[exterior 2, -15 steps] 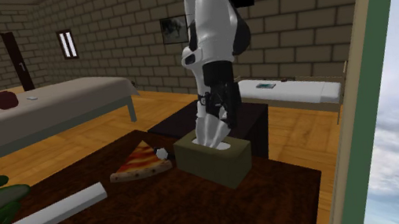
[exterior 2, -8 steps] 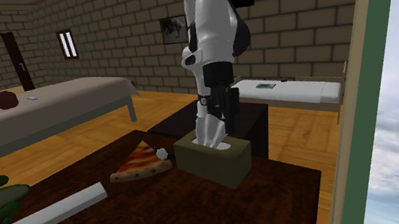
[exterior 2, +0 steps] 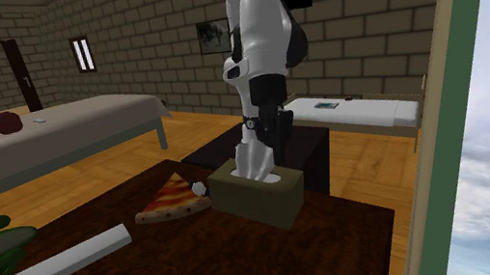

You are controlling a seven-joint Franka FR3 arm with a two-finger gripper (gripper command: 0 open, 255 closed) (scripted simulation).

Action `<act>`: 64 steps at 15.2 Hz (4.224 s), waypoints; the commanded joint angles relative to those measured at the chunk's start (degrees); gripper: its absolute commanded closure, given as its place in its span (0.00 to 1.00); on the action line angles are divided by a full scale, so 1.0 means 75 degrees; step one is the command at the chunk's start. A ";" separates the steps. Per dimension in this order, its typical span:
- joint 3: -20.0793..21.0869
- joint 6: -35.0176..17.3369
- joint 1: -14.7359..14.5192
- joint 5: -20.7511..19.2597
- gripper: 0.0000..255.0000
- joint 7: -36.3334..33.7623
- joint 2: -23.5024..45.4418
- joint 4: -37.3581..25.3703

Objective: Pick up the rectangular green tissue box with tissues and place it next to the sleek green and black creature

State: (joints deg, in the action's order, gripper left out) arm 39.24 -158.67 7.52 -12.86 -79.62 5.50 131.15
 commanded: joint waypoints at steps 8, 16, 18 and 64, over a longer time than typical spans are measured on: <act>0.0197 0.0645 0.0137 0.1045 1.00 0.0780 -0.0606 -0.0161; 0.0163 0.1447 0.0120 0.1821 1.00 0.1346 -0.1180 -0.0537; 0.0136 0.1653 0.0109 0.1957 1.00 0.1444 -0.1301 -0.0649; -0.2137 0.5093 0.0801 0.3533 1.00 0.4861 -0.2353 -0.2834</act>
State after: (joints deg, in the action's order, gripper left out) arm 24.41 -120.90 12.98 13.23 -45.08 -12.27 110.11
